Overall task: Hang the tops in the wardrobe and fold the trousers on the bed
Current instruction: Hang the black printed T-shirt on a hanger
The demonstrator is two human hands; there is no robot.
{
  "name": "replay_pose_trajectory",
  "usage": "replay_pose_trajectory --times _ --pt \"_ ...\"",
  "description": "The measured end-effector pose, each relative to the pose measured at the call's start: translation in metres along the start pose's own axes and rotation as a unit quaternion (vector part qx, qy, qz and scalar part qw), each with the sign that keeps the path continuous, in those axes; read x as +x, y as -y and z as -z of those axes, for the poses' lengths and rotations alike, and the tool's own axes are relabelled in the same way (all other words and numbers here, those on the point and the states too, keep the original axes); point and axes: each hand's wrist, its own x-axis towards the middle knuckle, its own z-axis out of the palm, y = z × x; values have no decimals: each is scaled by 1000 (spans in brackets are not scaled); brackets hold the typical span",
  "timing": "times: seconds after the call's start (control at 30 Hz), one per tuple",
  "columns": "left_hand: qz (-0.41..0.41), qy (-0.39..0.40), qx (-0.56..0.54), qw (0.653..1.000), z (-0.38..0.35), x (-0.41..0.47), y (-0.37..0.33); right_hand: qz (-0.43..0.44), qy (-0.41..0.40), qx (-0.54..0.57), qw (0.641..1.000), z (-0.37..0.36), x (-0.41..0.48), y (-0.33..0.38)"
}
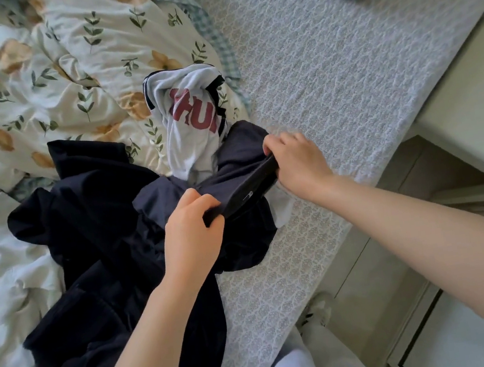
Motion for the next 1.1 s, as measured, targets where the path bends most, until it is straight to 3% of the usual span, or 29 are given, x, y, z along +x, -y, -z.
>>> replay_pose_trajectory --times 0.23,0.37,0.53,0.6,0.73,0.87,1.1 --pt "-5 -18 -25 1000 4 -36 -42 -95 -33 72 992 43 -101 -45" --pt "-34 -25 -25 999 0 -58 -73 -200 -56 174 963 76 -162 -67" --pt "-33 -51 -59 996 -5 -85 -115 -240 -79 258 933 122 -231 -76" --pt "-10 -56 -68 996 -5 -95 -130 -275 -90 317 903 140 -255 -80" --pt "32 -31 -100 994 -6 -109 -165 -341 -126 457 812 174 -294 -97" --pt "-7 -16 -100 995 -11 -117 -203 -346 -156 490 785 200 -330 -112" --pt "-130 15 -74 989 -22 -114 -280 -352 -275 450 773 239 -384 -148"
